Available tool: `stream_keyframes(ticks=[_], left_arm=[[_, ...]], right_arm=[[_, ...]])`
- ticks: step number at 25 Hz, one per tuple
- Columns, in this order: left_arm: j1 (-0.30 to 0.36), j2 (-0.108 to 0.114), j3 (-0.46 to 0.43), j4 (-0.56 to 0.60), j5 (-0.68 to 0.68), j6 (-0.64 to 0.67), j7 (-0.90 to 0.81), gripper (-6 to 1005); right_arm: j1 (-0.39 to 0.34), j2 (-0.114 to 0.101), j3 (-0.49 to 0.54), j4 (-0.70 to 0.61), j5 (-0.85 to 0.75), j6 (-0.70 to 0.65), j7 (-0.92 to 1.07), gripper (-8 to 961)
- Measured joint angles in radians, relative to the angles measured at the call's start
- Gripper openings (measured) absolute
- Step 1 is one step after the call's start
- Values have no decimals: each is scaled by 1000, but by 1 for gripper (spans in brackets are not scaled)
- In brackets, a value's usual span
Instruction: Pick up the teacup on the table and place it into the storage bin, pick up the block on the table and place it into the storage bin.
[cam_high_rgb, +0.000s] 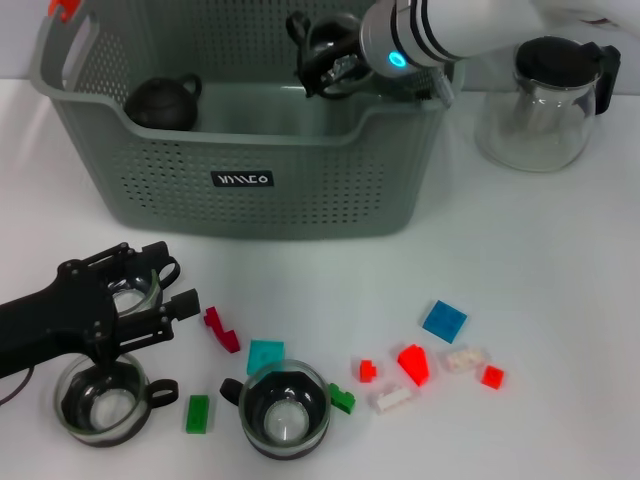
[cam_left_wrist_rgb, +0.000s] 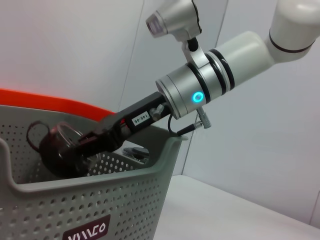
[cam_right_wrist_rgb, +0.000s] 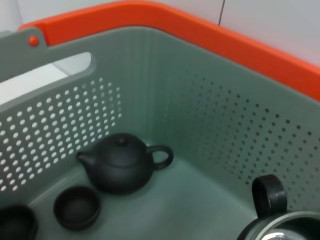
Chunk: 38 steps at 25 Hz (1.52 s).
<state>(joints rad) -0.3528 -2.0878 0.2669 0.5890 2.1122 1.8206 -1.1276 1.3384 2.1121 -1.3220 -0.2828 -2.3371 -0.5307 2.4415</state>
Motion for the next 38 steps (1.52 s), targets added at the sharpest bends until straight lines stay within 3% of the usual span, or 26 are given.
stream_keyframes(ticks=[19,23,26,29,32,35,38], left_arm=[[-2,-3,1,0,0,-9,0,796],[-1,-3,0,0,0,-10,0,796],[1,-3,0,0,0,-11,0,795],[2,-3,0,0,0,-11,0,795],[3,-3,0,0,0,-12,0,796],[3,-3,0,0,0,-27,-2,796],[2,-3,0,0,0,-35,-4,797]], right_arm=[[7,-6,5,-17,-1,-53,10,65],[-15,-9,14,-75,-1,-75,11,240],[-104,-11,62,-266,36,-160,4,382],[-260,-13,103,-536,201,-282,-74,528],[-445,-15,134,-745,452,-399,-241,548],[-613,-20,194,-826,725,-561,-469,568],[-719,-34,277,-815,908,-754,-626,567]])
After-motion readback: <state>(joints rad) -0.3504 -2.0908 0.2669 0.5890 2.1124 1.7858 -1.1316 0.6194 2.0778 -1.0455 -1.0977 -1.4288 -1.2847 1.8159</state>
